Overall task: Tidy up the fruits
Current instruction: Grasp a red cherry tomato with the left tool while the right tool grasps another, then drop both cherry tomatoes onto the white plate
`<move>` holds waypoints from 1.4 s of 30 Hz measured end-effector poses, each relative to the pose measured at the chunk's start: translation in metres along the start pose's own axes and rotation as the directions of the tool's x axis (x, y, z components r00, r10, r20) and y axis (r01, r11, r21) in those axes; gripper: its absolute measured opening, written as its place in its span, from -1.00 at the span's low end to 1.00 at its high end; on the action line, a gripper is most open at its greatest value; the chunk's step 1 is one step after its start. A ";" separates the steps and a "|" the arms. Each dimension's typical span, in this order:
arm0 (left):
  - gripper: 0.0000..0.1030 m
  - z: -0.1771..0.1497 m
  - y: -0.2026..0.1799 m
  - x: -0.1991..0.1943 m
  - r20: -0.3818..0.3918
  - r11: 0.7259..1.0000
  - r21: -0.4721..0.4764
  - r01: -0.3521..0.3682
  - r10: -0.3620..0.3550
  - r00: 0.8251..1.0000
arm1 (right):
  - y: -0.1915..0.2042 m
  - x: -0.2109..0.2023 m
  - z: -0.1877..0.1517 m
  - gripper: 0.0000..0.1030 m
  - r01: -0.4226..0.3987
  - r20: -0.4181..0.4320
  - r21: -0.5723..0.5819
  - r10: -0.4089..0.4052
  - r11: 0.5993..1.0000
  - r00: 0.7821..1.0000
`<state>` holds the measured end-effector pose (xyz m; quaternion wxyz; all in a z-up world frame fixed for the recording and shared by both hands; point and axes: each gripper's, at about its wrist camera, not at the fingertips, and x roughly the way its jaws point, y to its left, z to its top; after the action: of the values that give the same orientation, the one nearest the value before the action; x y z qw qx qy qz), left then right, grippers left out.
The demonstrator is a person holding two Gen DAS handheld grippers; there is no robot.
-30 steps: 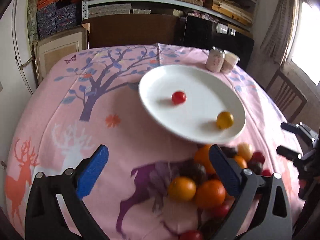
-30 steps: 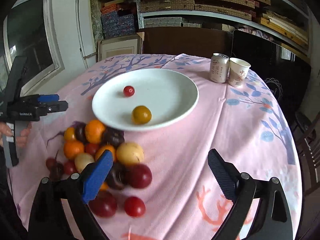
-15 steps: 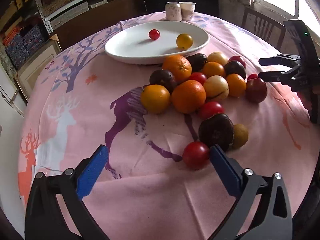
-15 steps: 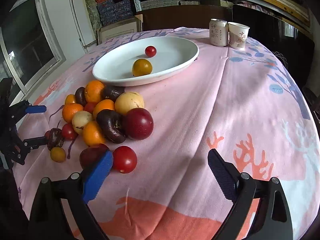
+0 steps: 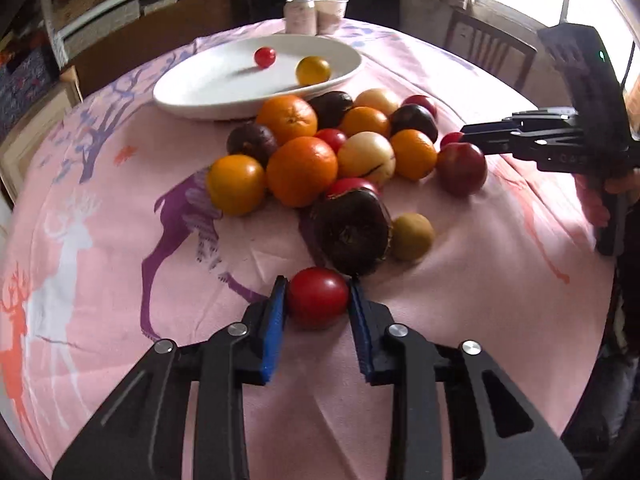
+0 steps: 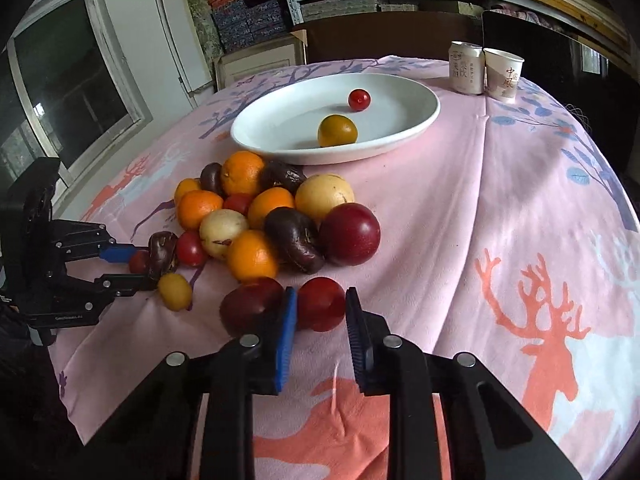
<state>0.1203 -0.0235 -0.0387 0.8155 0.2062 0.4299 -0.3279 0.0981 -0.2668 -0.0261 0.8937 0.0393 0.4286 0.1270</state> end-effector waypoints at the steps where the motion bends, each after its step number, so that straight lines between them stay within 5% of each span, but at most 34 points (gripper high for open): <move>1: -0.43 -0.001 -0.003 -0.001 0.009 1.000 0.021 -0.011 0.011 1.000 | 0.002 -0.002 -0.001 -0.53 0.015 0.001 0.000 -0.015 1.000 1.000; 9: -0.43 0.000 0.013 -0.018 0.061 0.998 -0.023 -0.057 0.059 0.996 | -0.010 -0.040 -0.004 -0.54 0.048 0.089 0.074 -0.055 0.996 0.995; 16: -0.43 0.046 0.049 -0.045 0.161 0.983 -0.173 -0.069 0.098 0.982 | -0.048 -0.061 0.055 -0.53 0.027 0.247 0.165 -0.068 0.986 0.967; 19: -0.43 0.080 0.061 -0.038 0.212 0.953 -0.280 -0.118 0.182 0.960 | -0.055 -0.044 0.092 -0.53 0.020 0.278 0.170 -0.068 0.985 0.958; 22: -0.43 0.112 0.075 -0.018 0.232 0.930 -0.363 -0.064 0.156 0.960 | -0.053 -0.010 0.125 -0.53 0.053 0.246 0.142 -0.087 0.988 0.965; 31: -0.43 0.152 0.097 0.042 0.187 0.937 -0.337 -0.089 0.159 0.969 | -0.052 0.057 0.147 -0.50 0.025 0.165 0.082 -0.038 0.996 0.986; 32: -0.39 0.154 0.096 0.045 0.175 0.937 -0.326 -0.127 0.192 0.966 | -0.052 0.056 0.147 -0.34 0.040 0.179 0.082 -0.054 0.996 0.982; 33: -0.24 0.155 0.098 0.048 0.158 0.929 -0.324 -0.177 0.237 0.958 | -0.053 0.054 0.145 0.45 0.067 0.198 0.089 -0.084 0.994 0.977; 34: 0.46 0.155 0.100 0.048 0.149 0.921 -0.334 -0.200 0.261 0.954 | -0.055 0.050 0.144 0.93 0.094 0.224 0.100 -0.114 0.991 0.968; 35: 0.89 0.155 0.104 0.046 0.145 0.908 -0.360 -0.214 0.281 0.949 | -0.056 0.042 0.141 0.93 0.114 0.256 0.111 -0.139 0.987 0.957; 38: 0.91 0.144 0.111 0.024 0.225 0.893 -0.420 -0.160 0.273 0.935 | -0.056 0.019 0.133 0.93 0.096 0.262 0.126 -0.126 0.987 0.957; 42: 0.91 0.117 0.105 -0.007 0.257 0.900 -0.431 -0.066 0.193 0.947 | -0.044 -0.012 0.106 0.93 0.091 0.240 0.118 -0.117 0.989 0.964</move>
<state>0.2582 -0.0198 0.0371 0.9154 0.0050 0.3494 -0.1999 0.1822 -0.3080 0.0417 0.9420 0.0794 0.3220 0.0511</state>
